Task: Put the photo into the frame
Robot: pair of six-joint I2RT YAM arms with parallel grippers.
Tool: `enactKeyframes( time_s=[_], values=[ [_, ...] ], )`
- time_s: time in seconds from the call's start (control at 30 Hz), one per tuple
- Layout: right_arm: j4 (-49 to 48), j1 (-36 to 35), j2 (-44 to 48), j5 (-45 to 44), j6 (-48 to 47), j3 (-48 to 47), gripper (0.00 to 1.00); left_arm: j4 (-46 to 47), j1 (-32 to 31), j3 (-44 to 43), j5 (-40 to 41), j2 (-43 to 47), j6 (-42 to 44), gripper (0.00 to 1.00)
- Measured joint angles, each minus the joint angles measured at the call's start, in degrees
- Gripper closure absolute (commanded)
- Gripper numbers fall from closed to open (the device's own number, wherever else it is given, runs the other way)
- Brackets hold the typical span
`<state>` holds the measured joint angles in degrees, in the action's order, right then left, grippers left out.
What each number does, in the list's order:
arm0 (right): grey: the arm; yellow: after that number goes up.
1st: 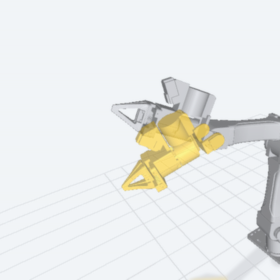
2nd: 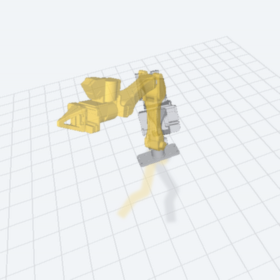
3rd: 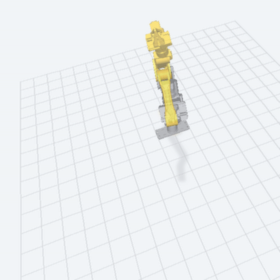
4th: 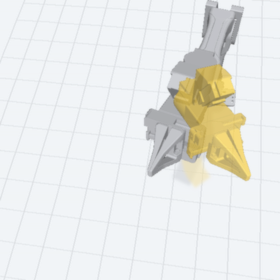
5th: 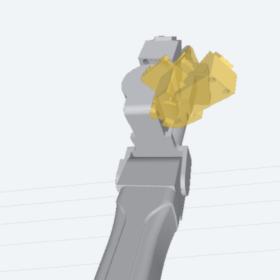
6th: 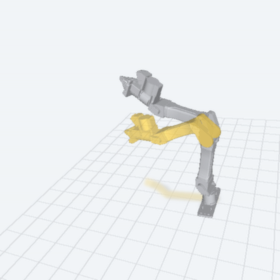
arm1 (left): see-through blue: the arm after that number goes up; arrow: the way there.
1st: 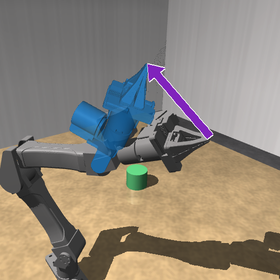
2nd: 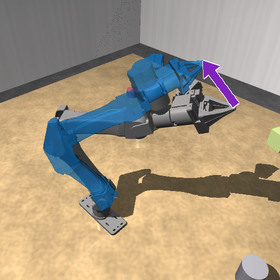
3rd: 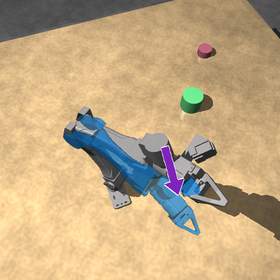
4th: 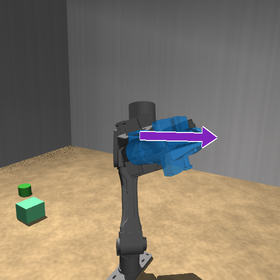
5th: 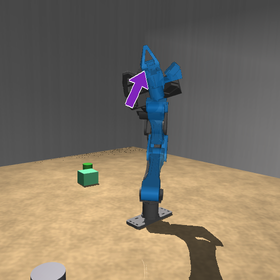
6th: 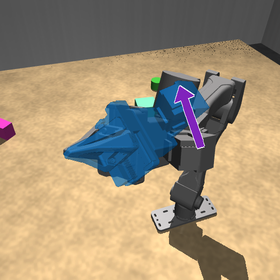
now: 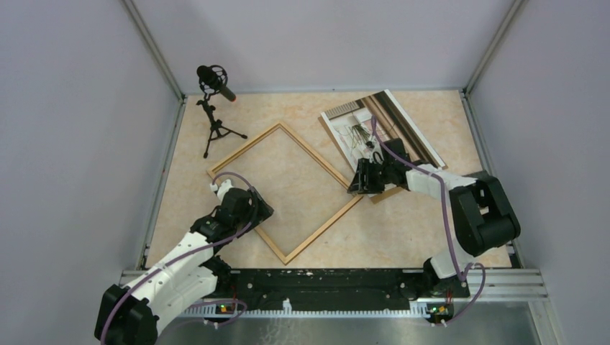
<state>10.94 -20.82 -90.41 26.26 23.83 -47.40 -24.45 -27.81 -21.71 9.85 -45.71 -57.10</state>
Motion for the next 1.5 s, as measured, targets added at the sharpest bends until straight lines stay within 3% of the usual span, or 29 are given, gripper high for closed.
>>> enactKeyframes(
  time_s=[0.3,0.77,1.07,1.5],
  values=[
    [-4.3,0.3,-0.8,2.8,1.8,1.1,0.54,0.0,0.0,0.0,0.0,0.0,0.0,0.02],
    [-13.8,3.5,2.5,16.3,15.2,9.2,0.56,0.0,0.0,0.0,-0.5,0.0,-0.3,0.02],
    [-4.6,5.3,4.3,7.8,9.0,6.0,0.55,0.0,0.0,0.0,-0.5,0.0,-0.2,0.02],
    [-5.4,5.7,-0.5,10.5,7.7,4.9,0.56,0.0,0.0,0.0,-0.5,0.0,-0.3,0.02]
  ],
)
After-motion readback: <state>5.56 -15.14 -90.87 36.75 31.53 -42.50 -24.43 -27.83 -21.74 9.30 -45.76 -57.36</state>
